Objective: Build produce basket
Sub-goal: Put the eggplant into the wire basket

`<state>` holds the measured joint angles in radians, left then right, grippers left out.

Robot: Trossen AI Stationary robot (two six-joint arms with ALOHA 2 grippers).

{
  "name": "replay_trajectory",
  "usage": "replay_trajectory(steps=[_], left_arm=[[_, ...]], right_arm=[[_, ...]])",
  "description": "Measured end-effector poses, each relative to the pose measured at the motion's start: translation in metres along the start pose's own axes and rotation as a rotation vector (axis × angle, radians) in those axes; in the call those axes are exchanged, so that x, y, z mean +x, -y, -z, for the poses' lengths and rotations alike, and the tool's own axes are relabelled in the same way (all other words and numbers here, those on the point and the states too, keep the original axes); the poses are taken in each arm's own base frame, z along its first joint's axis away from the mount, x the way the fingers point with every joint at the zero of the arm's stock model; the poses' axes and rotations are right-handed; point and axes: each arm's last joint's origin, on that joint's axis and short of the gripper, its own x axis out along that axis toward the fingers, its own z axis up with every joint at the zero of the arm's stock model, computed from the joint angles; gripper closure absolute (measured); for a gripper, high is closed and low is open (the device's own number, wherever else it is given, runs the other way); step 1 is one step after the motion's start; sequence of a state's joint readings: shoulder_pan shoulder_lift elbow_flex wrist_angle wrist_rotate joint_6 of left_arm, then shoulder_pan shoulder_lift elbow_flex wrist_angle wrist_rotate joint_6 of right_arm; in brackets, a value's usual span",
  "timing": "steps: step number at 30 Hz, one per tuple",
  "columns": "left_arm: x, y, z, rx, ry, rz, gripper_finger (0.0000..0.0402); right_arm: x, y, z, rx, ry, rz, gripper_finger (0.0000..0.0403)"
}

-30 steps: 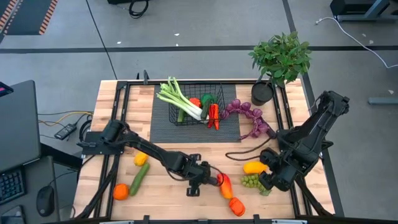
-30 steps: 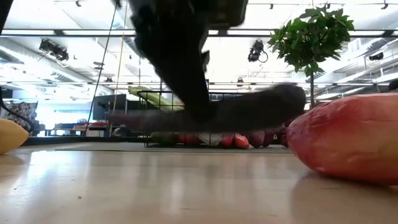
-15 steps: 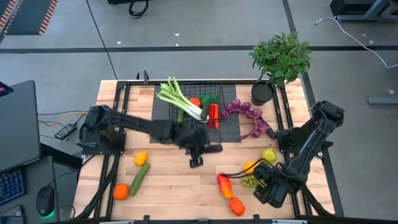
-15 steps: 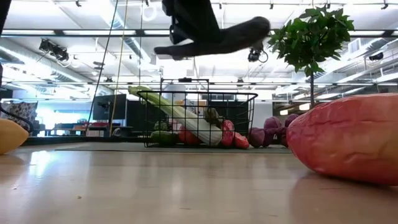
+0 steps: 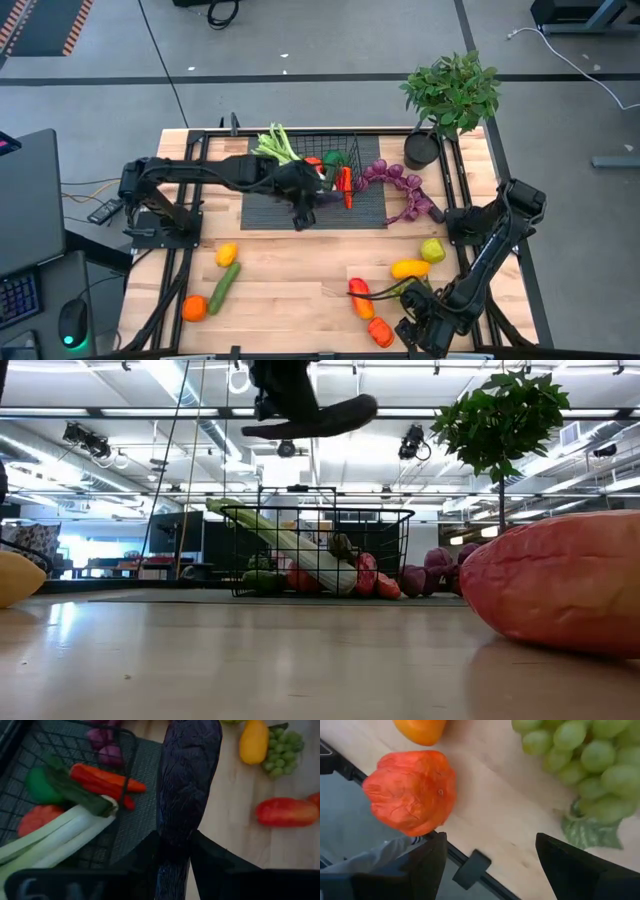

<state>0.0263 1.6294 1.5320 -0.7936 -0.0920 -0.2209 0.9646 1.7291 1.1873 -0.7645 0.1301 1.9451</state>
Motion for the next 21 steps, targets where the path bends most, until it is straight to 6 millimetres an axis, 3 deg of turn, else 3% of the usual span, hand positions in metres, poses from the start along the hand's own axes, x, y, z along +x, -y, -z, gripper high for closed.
replay_trajectory(steps=[8, 15, 21], left_arm=[[-0.002, -0.044, 0.008, 0.038, -0.151, -0.096, 0.0297], [-0.002, -0.079, 0.005, 0.033, -0.145, -0.150, 0.0300], [-0.003, -0.098, 0.001, 0.094, -0.116, -0.177, 0.0294]], right_arm=[[0.001, -0.002, 0.004, 0.028, -0.092, 0.001, 0.0096], [0.000, -0.002, 0.009, 0.062, -0.219, 0.035, 0.0096], [0.000, -0.005, 0.010, 0.147, -0.239, 0.016, 0.0096]])
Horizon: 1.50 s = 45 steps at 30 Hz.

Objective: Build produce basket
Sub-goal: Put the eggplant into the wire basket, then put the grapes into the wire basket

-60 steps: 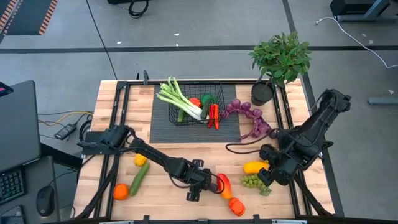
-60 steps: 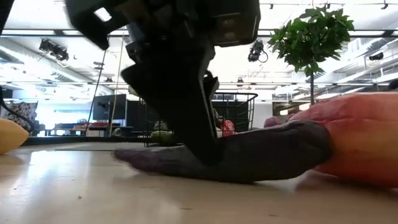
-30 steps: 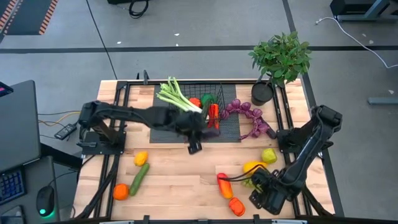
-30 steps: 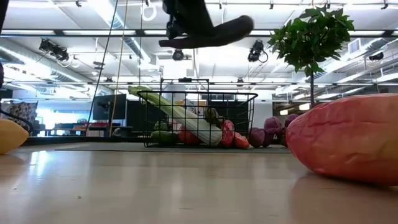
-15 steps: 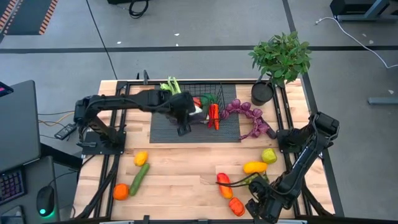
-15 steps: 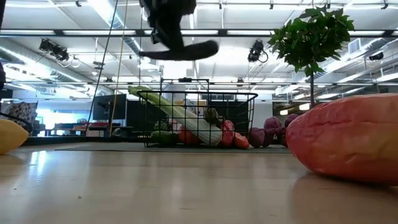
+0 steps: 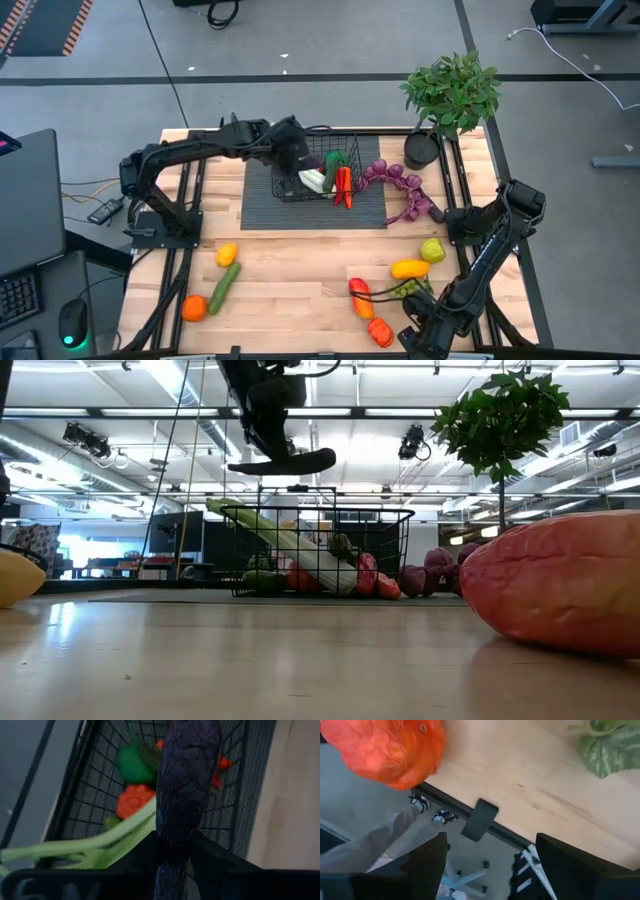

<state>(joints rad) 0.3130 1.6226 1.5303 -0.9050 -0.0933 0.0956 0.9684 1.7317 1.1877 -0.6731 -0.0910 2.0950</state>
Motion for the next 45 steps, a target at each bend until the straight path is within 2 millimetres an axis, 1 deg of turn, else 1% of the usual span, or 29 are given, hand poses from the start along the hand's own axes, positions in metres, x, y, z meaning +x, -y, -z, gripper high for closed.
replay_trajectory(steps=[2, 4, 9, 14, 18, 22, 25, 28, 31, 34, 39, 42, 45], left_arm=[[0.001, -0.005, 0.000, 0.023, 0.003, -0.008, 0.0282], [0.002, -0.009, 0.001, 0.045, -0.002, -0.014, 0.0262], [0.011, -0.012, 0.003, 0.067, -0.046, -0.006, 0.0185], [0.012, -0.010, 0.003, 0.004, -0.054, -0.002, 0.0111], [0.006, -0.002, 0.002, -0.069, -0.060, 0.020, 0.0082], [-0.010, 0.019, -0.004, -0.070, -0.049, 0.089, 0.0083], [-0.024, 0.038, -0.009, -0.080, -0.048, 0.122, 0.0094], [-0.037, 0.060, -0.014, -0.103, -0.016, 0.160, 0.0103], [-0.051, 0.084, -0.015, -0.087, -0.007, 0.203, 0.0109], [-0.059, 0.107, -0.012, -0.095, -0.012, 0.245, 0.0110], [-0.070, 0.142, -0.004, -0.167, -0.025, 0.304, 0.0111], [-0.077, 0.161, -0.001, -0.210, -0.010, 0.337, 0.0111], [-0.083, 0.175, 0.002, -0.249, 0.002, 0.370, 0.0111]], right_arm=[[0.000, -0.001, 0.001, 0.007, -0.007, -0.007, 0.0096], [0.000, -0.001, 0.001, 0.006, -0.022, -0.008, 0.0096], [0.000, -0.001, 0.002, 0.006, -0.039, 0.001, 0.0096], [0.000, -0.001, 0.002, 0.006, -0.036, 0.002, 0.0096], [0.000, -0.001, 0.001, -0.010, -0.033, 0.002, 0.0096], [0.000, 0.002, 0.000, -0.070, -0.025, 0.036, 0.0096], [-0.001, 0.008, -0.003, -0.070, 0.007, 0.095, 0.0096], [-0.002, 0.013, -0.007, -0.068, 0.061, 0.143, 0.0096], [-0.003, 0.017, -0.011, -0.103, 0.114, 0.179, 0.0096], [-0.004, 0.020, -0.014, -0.164, 0.160, 0.200, 0.0096], [-0.006, 0.024, -0.020, -0.259, 0.255, 0.243, 0.0096], [-0.008, 0.026, -0.024, -0.322, 0.297, 0.284, 0.0096], [-0.009, 0.026, -0.031, -0.346, 0.324, 0.311, 0.0095]])
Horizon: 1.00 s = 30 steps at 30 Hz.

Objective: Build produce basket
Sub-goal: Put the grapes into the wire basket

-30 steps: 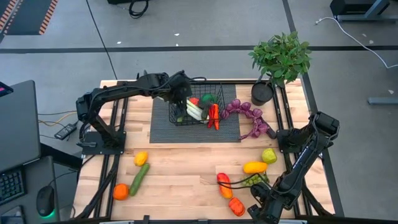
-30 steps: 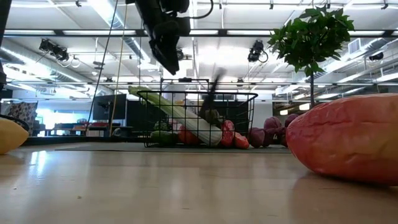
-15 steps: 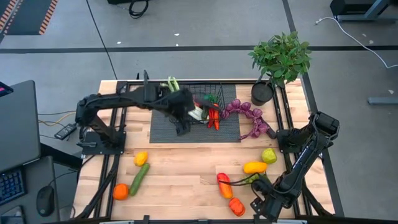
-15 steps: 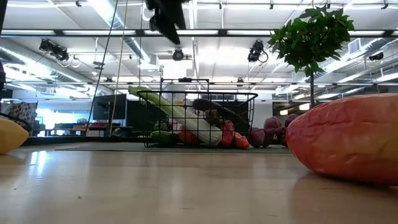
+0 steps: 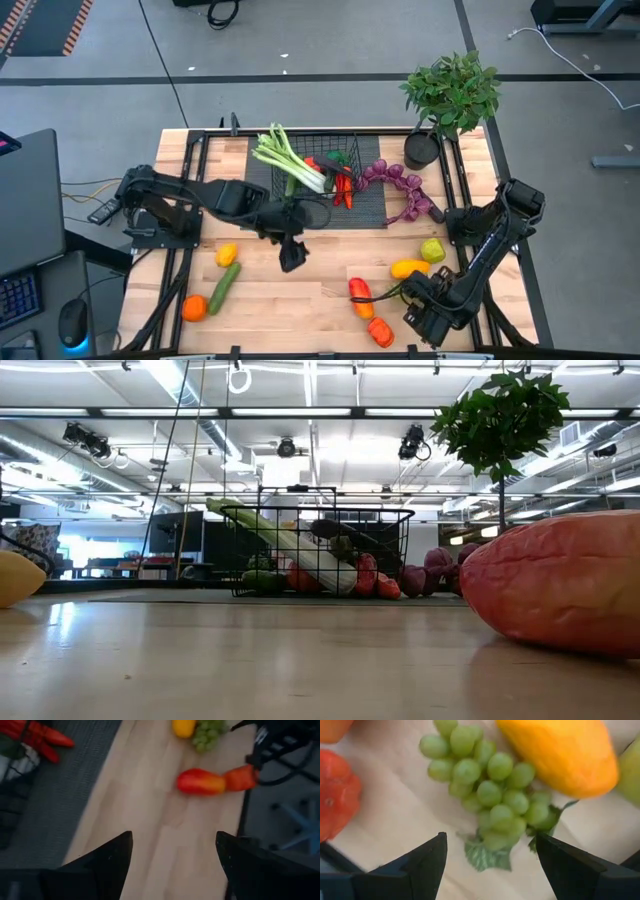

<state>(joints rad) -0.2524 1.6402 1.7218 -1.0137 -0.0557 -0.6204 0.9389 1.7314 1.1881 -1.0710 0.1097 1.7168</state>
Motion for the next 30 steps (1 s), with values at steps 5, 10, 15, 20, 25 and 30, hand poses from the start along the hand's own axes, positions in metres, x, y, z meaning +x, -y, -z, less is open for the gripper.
replay_trajectory(steps=[5, 10, 15, 20, 25, 30], left_arm=[[-0.002, 0.019, 0.009, -0.034, 0.016, 0.056, 0.0111], [-0.004, 0.034, 0.021, -0.057, -0.005, 0.086, 0.0111], [-0.005, 0.041, 0.027, -0.049, -0.017, 0.099, 0.0111], [-0.005, 0.042, 0.028, -0.096, -0.023, 0.104, 0.0111], [-0.005, 0.042, 0.028, -0.115, -0.024, 0.104, 0.0111], [-0.005, 0.042, 0.028, -0.114, -0.024, 0.103, 0.0111]], right_arm=[[0.013, 0.006, -0.012, 0.004, -0.013, 0.050, 0.0096], [0.036, 0.005, -0.014, 0.022, -0.110, -0.035, 0.0096], [0.050, 0.011, -0.014, 0.007, -0.144, -0.041, 0.0096], [0.053, 0.014, -0.015, -0.007, -0.137, -0.030, 0.0096], [0.053, 0.013, -0.016, -0.006, -0.092, -0.049, 0.0096], [0.053, 0.010, -0.018, 0.014, -0.027, -0.072, 0.0126]])
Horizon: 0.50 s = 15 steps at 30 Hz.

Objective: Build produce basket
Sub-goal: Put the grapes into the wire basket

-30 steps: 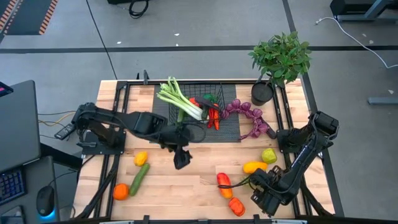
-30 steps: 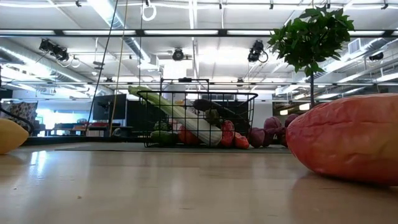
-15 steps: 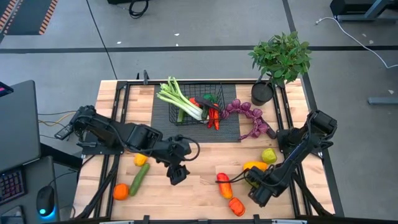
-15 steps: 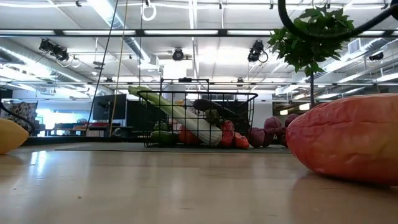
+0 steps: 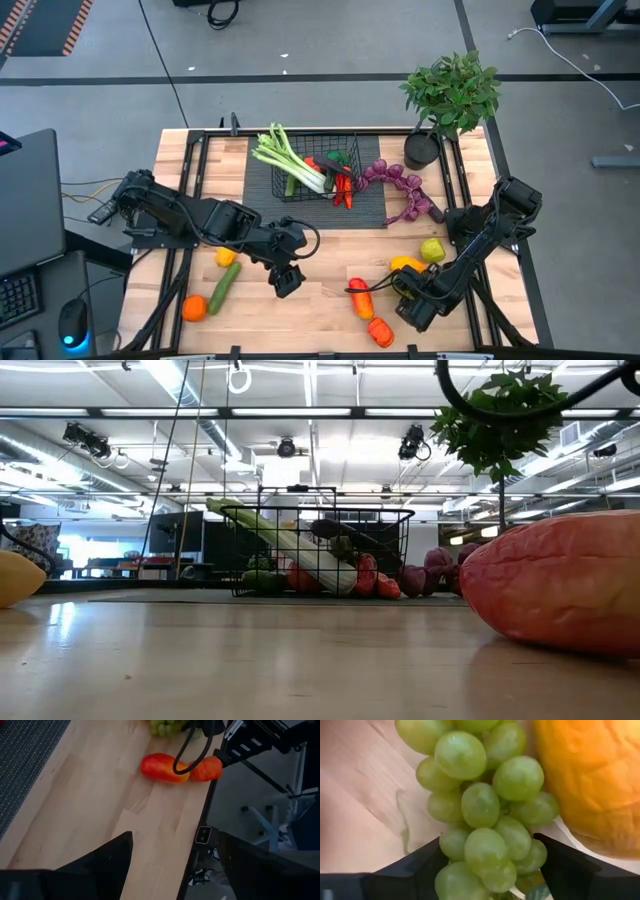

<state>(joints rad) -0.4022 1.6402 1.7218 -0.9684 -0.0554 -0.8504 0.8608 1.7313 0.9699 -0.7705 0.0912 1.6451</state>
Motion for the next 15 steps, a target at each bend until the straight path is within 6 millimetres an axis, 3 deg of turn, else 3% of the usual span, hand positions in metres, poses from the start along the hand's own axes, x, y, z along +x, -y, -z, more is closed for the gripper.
replay_trajectory(steps=[7, 15], left_arm=[[0.000, -0.002, -0.002, 0.002, 0.001, -0.002, 0.0111], [-0.010, -0.005, -0.004, 0.020, 0.007, 0.016, 0.0111]], right_arm=[[-0.004, -0.011, 0.000, -0.016, 0.014, -0.094, 0.0216], [-0.041, -0.034, -0.011, -0.040, 0.128, -0.167, 0.0297]])
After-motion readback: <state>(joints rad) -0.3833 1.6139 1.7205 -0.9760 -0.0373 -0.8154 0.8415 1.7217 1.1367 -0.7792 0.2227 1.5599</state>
